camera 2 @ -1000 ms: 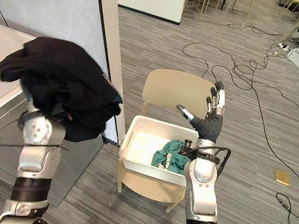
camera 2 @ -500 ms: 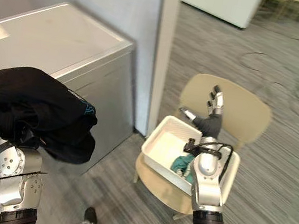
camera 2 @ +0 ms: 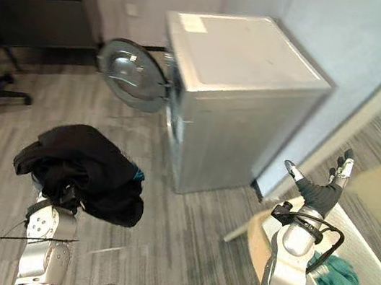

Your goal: Pick up the laundry basket with both hands and put the clothes into the washing machine.

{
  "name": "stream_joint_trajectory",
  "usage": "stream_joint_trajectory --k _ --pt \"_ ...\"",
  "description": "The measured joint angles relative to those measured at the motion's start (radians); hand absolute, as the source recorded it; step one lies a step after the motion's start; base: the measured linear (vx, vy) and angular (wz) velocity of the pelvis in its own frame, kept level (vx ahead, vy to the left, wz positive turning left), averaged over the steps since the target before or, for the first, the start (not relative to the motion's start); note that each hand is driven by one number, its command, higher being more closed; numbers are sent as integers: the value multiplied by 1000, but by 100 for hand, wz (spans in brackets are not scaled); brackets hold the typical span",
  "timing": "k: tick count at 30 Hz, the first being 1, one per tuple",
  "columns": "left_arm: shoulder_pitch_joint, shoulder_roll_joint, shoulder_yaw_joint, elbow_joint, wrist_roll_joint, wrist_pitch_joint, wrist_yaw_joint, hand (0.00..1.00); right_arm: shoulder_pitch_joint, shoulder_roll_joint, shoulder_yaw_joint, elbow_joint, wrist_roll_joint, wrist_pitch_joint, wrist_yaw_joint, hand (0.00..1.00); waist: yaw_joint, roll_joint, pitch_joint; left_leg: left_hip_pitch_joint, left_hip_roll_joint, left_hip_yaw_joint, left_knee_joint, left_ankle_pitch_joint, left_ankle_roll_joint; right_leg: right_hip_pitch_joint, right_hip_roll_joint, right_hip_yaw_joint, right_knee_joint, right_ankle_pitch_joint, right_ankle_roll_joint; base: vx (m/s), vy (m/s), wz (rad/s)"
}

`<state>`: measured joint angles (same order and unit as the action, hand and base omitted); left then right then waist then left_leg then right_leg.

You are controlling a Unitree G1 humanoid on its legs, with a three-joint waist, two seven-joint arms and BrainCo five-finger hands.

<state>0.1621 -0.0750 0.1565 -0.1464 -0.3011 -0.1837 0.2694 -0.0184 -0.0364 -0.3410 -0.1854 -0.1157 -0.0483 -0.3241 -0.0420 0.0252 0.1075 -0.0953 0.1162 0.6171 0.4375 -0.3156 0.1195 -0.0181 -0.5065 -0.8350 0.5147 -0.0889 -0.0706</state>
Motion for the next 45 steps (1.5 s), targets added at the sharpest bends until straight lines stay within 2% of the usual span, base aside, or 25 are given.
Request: stream_joint_trajectory --k 2,3,4,6,11,15,17,18,19,20,21,22,24,27,30,31,32,33,34,35,37,41,42,44,45 --pt "19 3 -26 40 0 2 -10 100 46 8 -2 -1 -4 5 3 0 -20 -6 8 18 -78 -79 -84 28 9 -116 74 334 118 -76 37 -85 141 139" --pt "42 5 -46 44 0 4 -15 100 77 22 -2 -5 -4 6 5 0 -33 -14 20 44 -113 -118 -136 46 -1 -151 138 455 150 -99 69 -41 85 127" --pt "51 6 -54 44 0 4 -21 100 95 29 -2 -12 -4 7 6 0 -36 -17 24 55 -126 -139 -158 55 -1 -165 166 485 160 -106 79 -17 50 103" --pt "69 14 -81 44 0 5 -34 100 152 43 6 -49 -3 5 25 0 -41 -31 39 78 -163 -202 -208 73 -13 -216 254 505 153 -110 75 17 30 97" --pt "63 28 -133 83 -2 15 -51 100 162 44 37 -74 0 -21 34 0 -50 -41 60 127 -210 -292 -263 80 -19 -279 360 490 -38 -83 80 131 32 77" --pt "48 45 -168 109 -2 24 -53 100 168 45 74 -74 3 -23 31 0 -53 -43 59 184 -248 -348 -303 77 -12 -300 381 480 -151 -11 55 294 13 57" --pt "44 48 -193 110 -2 26 -56 100 186 45 80 -74 11 -23 25 0 -56 -28 52 204 -251 -397 -275 31 -14 -291 395 474 -127 -4 29 471 -31 63" --pt "44 47 -200 115 -2 27 -59 100 191 45 81 -74 15 -23 24 0 -56 -15 51 211 -239 -400 -249 12 -34 -275 403 459 -124 -6 18 497 -29 62" --pt "41 46 -205 129 -2 28 -70 100 196 51 91 -73 37 -22 24 0 -58 -2 53 176 -201 -363 -97 -4 -58 -220 412 422 -148 10 -3 523 -17 42" --pt "40 38 -206 150 -4 28 -72 100 198 49 113 -75 47 -22 23 0 -56 17 54 108 -118 -291 159 -11 -81 -166 437 402 -158 2 -3 423 -6 31" --pt "43 38 -205 151 -8 29 -72 100 198 47 128 -79 49 -22 23 0 -53 28 55 74 -62 -254 292 7 -106 -134 451 398 -169 -10 -3 672 36 -16" --pt "49 41 -204 154 -23 29 -72 100 192 42 161 -87 62 -22 23 0 -36 46 55 17 48 -205 519 114 -128 -74 493 424 -190 -30 -5 588 56 -49" --pt "57 43 -205 160 -41 30 -72 100 183 40 194 -106 75 -27 22 0 -5 46 55 -61 153 -197 761 250 -130 6 521 491 -236 -38 -2 514 80 -93" --pt "56 50 -222 165 -42 36 -73 100 177 65 201 -108 74 -32 20 0 8 7 69 -175 227 -220 857 171 -85 115 487 598 -338 -26 18 546 170 -83" --pt "56 49 -223 167 -44 49 -75 100 154 70 202 -89 74 -32 18 0 10 -27 93 -262 225 -290 672 92 -116 159 408 703 -378 -27 46 419 398 -85" --pt "58 48 -223 167 -49 50 -75 100 133 70 203 -68 74 -31 17 0 12 -28 97 -270 200 -368 467 85 -141 168 367 738 -380 -34 97 304 495 -104" --pt "62 34 -223 167 -61 53 -75 100 124 64 203 -64 70 -31 17 0 12 11 89 -216 161 -515 142 117 -192 163 348 778 -380 -53 145 278 548 -121" --pt "74 9 -226 164 -63 53 -75 100 123 46 202 -70 65 -31 17 0 16 42 82 -158 158 -621 -57 131 -230 162 359 797 -385 -69 175 267 635 -129" --pt "69 29 -214 188 -76 57 -73 100 131 57 227 -50 56 -27 16 0 13 28 91 -121 140 -621 -88 242 -319 181 327 849 -390 -89 233 258 540 -101" --pt "69 33 -198 191 -81 65 -70 100 176 80 237 -56 40 -15 15 0 10 21 89 -119 127 -617 -74 200 -323 139 343 863 -321 -106 256 267 471 -82" --pt "108 30 -205 168 -82 62 -73 100 225 96 246 -109 15 -13 10 0 14 -27 67 -117 88 -590 2 143 -267 115 346 833 -283 -109 252 242 315 -85" --pt "130 37 -256 151 -81 67 -98 100 330 103 242 -186 -56 -9 1 0 14 -40 59 -83 112 -406 138 13 -210 19 296 929 -164 -113 258 184 327 -131" --pt "129 49 -256 151 -81 67 -104 100 347 106 239 -180 -83 0 1 0 17 -46 61 -49 123 -320 135 -6 -198 -69 281 919 -50 -109 232 93 188 -187" --pt "138 72 -245 152 -81 68 -115 100 357 106 236 -120 -107 13 1 0 10 -58 65 18 129 -206 117 -16 -186 -161 241 833 66 -91 200 109 174 -189" --pt "139 81 -223 161 -83 71 -116 100 351 106 212 -13 -133 22 1 0 2 -68 66 97 128 -117 87 -23 -186 -186 187 677 99 -68 161 102 105 -177"
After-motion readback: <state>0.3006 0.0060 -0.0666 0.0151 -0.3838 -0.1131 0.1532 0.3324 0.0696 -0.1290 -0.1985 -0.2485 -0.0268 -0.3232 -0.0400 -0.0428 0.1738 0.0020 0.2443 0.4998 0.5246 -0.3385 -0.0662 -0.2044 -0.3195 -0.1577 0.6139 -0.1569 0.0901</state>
